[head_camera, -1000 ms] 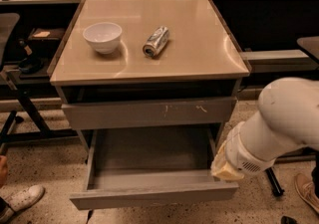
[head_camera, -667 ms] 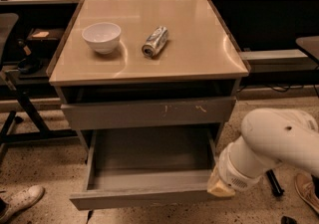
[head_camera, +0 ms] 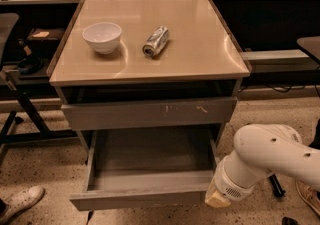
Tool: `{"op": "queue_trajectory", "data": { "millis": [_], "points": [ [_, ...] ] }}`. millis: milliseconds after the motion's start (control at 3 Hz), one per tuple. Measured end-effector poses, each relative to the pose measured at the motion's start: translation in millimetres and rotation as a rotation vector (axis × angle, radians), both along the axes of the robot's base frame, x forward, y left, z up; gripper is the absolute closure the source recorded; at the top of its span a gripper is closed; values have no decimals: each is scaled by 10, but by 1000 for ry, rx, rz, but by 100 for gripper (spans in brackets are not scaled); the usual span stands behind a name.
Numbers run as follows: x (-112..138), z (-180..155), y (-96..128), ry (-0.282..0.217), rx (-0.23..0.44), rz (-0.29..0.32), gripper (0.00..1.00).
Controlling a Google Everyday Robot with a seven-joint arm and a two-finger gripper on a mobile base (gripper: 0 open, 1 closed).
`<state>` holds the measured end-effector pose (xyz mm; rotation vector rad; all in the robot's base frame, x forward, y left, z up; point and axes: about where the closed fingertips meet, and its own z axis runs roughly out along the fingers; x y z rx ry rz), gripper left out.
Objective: Close middle drawer
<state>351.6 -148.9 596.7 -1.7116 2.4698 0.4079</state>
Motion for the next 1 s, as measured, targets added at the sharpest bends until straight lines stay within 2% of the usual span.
{"op": "queue_trajectory", "data": {
  "millis": [333,1000],
  "points": [
    [-51,-293,4,52,40,-21,100],
    [235,-1363,-78,117,31,-138,100]
  ]
}}
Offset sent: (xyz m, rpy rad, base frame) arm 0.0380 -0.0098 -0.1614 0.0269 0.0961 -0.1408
